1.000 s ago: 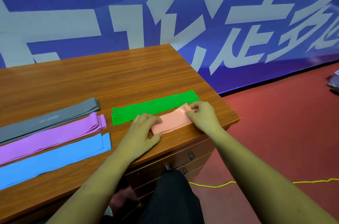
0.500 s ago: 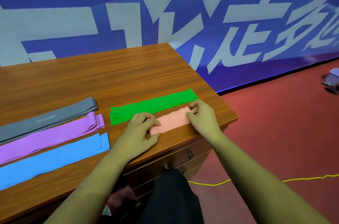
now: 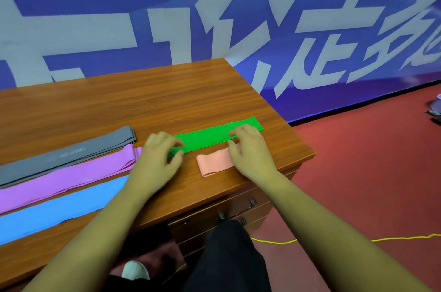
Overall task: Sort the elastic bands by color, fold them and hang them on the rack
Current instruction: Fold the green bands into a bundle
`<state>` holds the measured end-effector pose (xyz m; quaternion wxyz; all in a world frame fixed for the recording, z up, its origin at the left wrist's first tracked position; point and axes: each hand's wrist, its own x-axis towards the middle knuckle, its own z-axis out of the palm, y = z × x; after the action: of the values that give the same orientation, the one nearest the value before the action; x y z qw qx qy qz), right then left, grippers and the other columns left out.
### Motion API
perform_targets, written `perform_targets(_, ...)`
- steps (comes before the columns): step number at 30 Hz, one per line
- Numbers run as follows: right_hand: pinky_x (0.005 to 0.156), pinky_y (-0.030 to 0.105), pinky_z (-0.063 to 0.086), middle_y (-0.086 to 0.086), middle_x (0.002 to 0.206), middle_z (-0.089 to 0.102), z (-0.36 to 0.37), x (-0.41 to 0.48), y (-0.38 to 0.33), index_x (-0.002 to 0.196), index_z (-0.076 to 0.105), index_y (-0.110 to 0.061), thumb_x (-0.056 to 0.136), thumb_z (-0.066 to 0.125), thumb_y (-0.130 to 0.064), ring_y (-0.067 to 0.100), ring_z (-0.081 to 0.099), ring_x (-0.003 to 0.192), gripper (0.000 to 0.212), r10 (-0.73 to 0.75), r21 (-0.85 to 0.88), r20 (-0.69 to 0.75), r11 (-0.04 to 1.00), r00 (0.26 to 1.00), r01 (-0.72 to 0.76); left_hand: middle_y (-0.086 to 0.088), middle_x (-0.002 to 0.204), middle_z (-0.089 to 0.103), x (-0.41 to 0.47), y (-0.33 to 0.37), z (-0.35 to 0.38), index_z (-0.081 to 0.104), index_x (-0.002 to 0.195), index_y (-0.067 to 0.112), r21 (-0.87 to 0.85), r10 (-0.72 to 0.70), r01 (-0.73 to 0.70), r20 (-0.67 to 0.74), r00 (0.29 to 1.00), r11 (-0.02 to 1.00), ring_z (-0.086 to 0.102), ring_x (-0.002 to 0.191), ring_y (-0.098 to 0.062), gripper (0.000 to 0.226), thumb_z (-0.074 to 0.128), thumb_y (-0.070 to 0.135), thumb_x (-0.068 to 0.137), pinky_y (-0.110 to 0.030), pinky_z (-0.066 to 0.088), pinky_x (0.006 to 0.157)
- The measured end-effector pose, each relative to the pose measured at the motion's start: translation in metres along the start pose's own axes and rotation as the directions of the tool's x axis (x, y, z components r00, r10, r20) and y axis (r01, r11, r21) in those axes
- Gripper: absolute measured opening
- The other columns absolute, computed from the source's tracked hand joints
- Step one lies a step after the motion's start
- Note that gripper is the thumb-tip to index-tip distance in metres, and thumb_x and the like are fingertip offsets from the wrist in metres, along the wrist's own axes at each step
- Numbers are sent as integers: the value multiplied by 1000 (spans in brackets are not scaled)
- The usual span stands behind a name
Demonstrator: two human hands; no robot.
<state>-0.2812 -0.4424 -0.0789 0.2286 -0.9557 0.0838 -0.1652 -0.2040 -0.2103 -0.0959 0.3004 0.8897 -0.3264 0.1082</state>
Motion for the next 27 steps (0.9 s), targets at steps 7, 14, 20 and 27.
perform_targets(7,110,40,39,6,137,56,31,28,-49,133,57,-11,97,47,-35,24,49,128,44,-158,-44,336,982,929,183,-15,104,66,29,-44,-27,69,107,11,284,-271,248,43,962,926,53,103,-38,28,65,26,84,-42,43,91)
perform_targets(14,114,41,33,4,144,50,42,28,-48,135,56,-14,99,42,-40,22,42,134,47,-176,-151,393,956,902,252,-11,120,61,48,-49,-23,62,123,21,463,-368,212,279,887,861,49,118,-32,49,59,54,86,-38,37,100)
perform_targets(20,111,40,36,2,139,54,45,32,-48,133,57,-16,99,42,-40,20,46,129,44,-179,-129,379,961,908,244,-10,108,58,55,-51,-23,58,92,25,424,-411,260,316,855,868,48,112,-31,27,52,52,92,-38,38,95)
perform_targets(27,110,39,36,-1,135,55,47,35,-47,131,58,-18,97,45,-33,19,46,127,39,-232,-91,302,958,924,271,-1,97,65,55,-46,-24,51,86,25,295,-366,270,347,864,917,57,102,-27,17,59,40,89,-36,43,86)
